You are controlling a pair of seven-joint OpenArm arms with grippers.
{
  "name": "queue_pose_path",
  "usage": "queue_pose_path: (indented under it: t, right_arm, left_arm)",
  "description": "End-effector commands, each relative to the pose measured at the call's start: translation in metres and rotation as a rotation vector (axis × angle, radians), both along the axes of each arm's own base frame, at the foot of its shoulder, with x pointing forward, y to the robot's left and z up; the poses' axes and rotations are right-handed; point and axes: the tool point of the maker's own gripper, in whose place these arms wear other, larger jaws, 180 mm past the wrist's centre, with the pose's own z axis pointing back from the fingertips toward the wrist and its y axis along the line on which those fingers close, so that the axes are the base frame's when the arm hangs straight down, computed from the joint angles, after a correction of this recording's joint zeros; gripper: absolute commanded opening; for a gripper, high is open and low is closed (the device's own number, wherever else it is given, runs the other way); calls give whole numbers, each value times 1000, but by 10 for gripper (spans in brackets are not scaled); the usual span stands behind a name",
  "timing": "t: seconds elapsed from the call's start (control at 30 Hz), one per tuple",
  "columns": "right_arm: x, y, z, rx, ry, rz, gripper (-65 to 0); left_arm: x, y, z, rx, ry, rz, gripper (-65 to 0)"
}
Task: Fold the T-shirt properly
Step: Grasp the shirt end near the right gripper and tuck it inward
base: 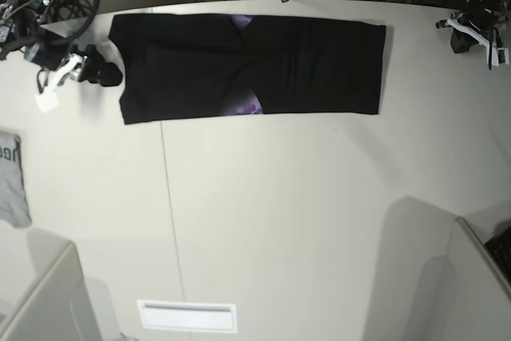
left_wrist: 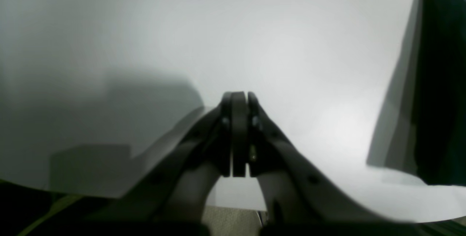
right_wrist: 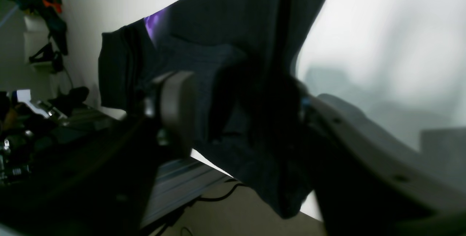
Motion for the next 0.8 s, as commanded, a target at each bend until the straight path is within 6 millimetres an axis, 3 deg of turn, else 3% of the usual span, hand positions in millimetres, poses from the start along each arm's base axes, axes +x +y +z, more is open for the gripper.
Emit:
queue_pose_path:
  t: [0.0, 0.03, 0.1, 0.23, 0.43, 0.63, 0.77]
  right_arm:
    - [7, -4, 12, 3, -48, -3, -408]
    - [7, -3, 13, 15, -52, -4, -440]
    - [8, 1, 16, 54, -69, -1, -434]
    - [12, 1, 18, 94, -79, -9, -251]
    - [14, 2, 17, 55, -56, 64, -248]
    - [2, -2, -21, -162, 98, 174, -248]
    - [-1, 2, -25, -195, 72, 247, -248]
  left_arm:
    - [6, 4, 10, 16, -36, -13, -650]
    - [6, 4, 10, 16, -37, -13, -650]
    - [6, 4, 10, 16, -37, -13, -650]
    - [6, 4, 10, 16, -36, -13, -650]
    - [5, 4, 10, 17, -35, -12, -650]
    - [4, 3, 9, 13, -33, -12, -650]
    - [4, 3, 9, 13, -33, -12, -650]
